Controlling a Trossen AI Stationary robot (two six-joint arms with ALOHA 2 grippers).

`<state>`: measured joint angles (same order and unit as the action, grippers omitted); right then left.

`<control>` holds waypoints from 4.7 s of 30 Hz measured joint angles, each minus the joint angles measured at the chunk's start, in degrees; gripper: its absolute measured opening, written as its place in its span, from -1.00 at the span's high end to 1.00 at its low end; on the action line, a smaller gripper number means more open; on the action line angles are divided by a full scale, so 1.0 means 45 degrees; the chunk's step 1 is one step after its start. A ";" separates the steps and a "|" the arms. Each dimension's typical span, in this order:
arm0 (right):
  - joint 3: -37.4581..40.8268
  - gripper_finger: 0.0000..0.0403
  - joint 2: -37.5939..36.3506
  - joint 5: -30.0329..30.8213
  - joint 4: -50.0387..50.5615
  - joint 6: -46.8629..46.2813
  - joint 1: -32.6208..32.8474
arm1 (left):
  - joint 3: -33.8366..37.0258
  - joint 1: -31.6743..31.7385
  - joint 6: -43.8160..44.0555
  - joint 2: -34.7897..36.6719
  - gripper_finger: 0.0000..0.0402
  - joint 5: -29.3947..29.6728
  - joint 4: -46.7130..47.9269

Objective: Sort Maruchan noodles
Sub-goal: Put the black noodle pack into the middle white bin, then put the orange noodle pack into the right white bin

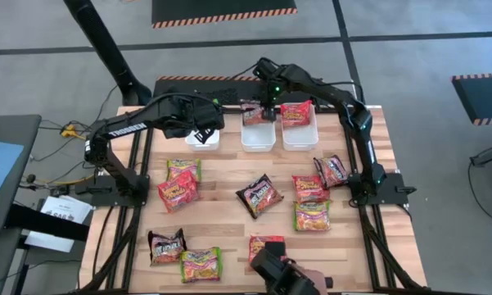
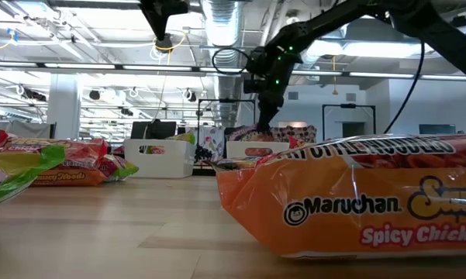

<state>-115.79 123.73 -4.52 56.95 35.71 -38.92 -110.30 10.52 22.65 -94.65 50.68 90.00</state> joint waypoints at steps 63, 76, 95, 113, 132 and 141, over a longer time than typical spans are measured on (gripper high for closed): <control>-0.0039 0.14 -0.2635 -0.0693 0.7341 -0.5422 0.3621 | 0.3901 -0.3431 0.6285 0.5611 1.00 -0.2604 0.0018; -0.0034 0.14 -0.2635 -0.0703 0.7345 -0.8914 0.6317 | 0.6490 -0.3512 0.5970 0.7176 1.00 -0.5369 0.0007; -0.0034 0.14 -0.2631 -0.0693 0.7343 -1.3238 1.1143 | 0.6538 -0.3790 0.4505 0.7635 1.00 -0.7718 0.0018; -0.0034 0.14 -0.2631 -0.0669 0.7348 -1.9150 1.4494 | 0.6538 -0.3803 0.2138 0.7621 0.55 -1.0433 0.0005; -0.0034 0.14 -0.2626 -0.0508 0.7221 -2.1757 1.6145 | 0.9910 -0.3793 0.2273 0.7626 0.06 -0.9587 -0.1291; -0.0031 0.14 -0.2626 -0.0465 0.7226 -2.1691 1.6122 | 1.2363 -0.3793 0.2259 0.7626 0.07 -0.9976 -0.4337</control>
<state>-115.92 111.92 -6.61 89.47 -61.89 33.63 -54.67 -6.55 32.82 -60.34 5.79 70.48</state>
